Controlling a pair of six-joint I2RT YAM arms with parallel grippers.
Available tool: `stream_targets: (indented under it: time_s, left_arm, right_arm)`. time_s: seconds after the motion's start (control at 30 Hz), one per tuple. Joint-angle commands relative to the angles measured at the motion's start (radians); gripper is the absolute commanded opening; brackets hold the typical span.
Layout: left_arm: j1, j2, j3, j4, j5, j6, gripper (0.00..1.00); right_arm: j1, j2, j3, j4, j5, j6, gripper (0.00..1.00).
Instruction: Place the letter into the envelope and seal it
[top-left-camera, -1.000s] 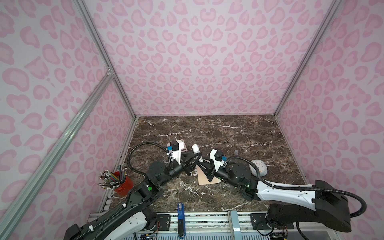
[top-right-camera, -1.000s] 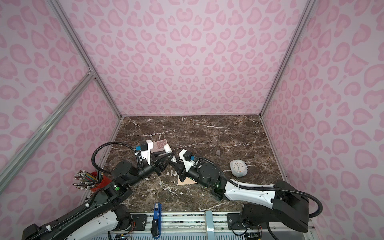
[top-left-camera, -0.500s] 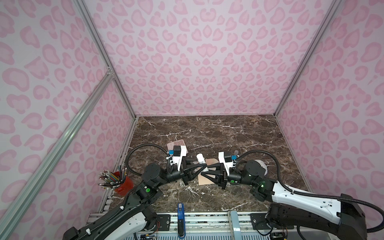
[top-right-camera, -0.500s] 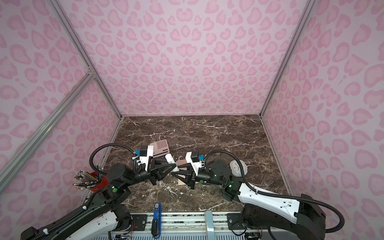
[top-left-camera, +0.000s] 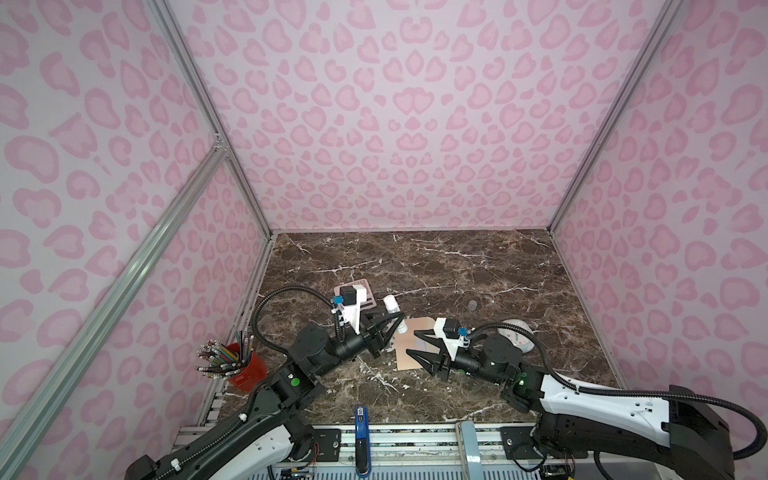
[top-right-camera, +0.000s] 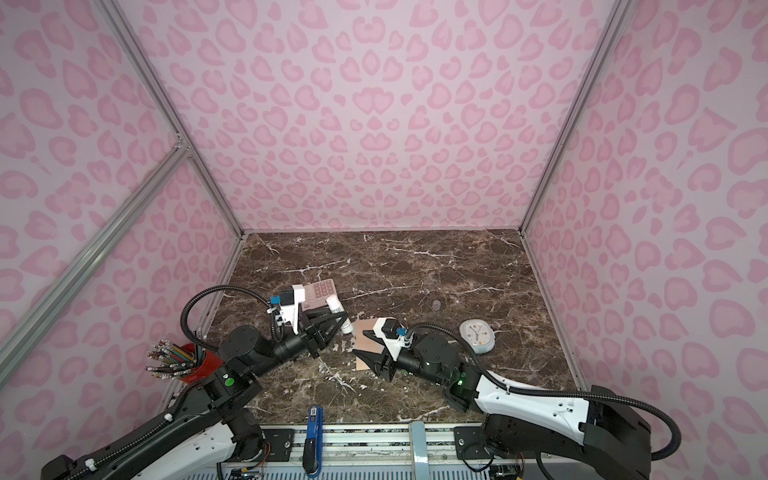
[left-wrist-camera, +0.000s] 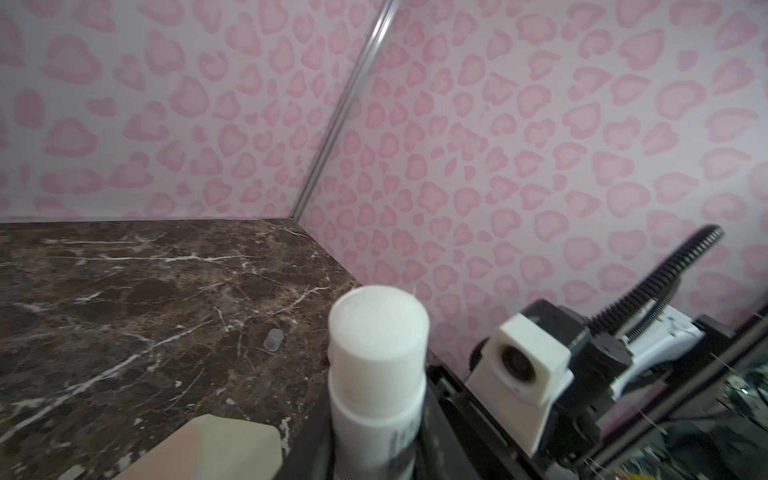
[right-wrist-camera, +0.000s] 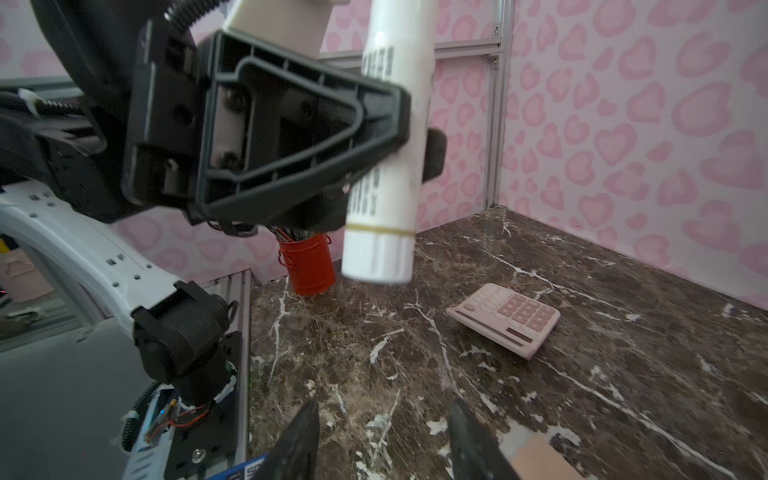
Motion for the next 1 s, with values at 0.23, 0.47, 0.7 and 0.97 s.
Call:
stream_targets:
  time_s: [0.23, 0.47, 0.7, 0.97]
  left_arm:
    - [0.001, 0.028, 0.006, -0.003, -0.300, -0.030, 0.04]
    - [0.000, 0.056, 0.008, 0.015, -0.326, -0.052, 0.04]
    - [-0.001, 0.078, 0.007, 0.036, -0.324, -0.065, 0.04]
    - [-0.002, 0.102, 0.007, 0.055, -0.302, -0.072, 0.04]
  right_arm:
    - [0.136, 0.207, 0.022, 0.372, 0.429, -0.230, 0.49]
    - [0.153, 0.363, 0.099, 0.502, 0.539, -0.323, 0.48]
    - [0.153, 0.498, 0.162, 0.614, 0.573, -0.356, 0.44]
    - [0.153, 0.557, 0.209, 0.629, 0.577, -0.363, 0.41]
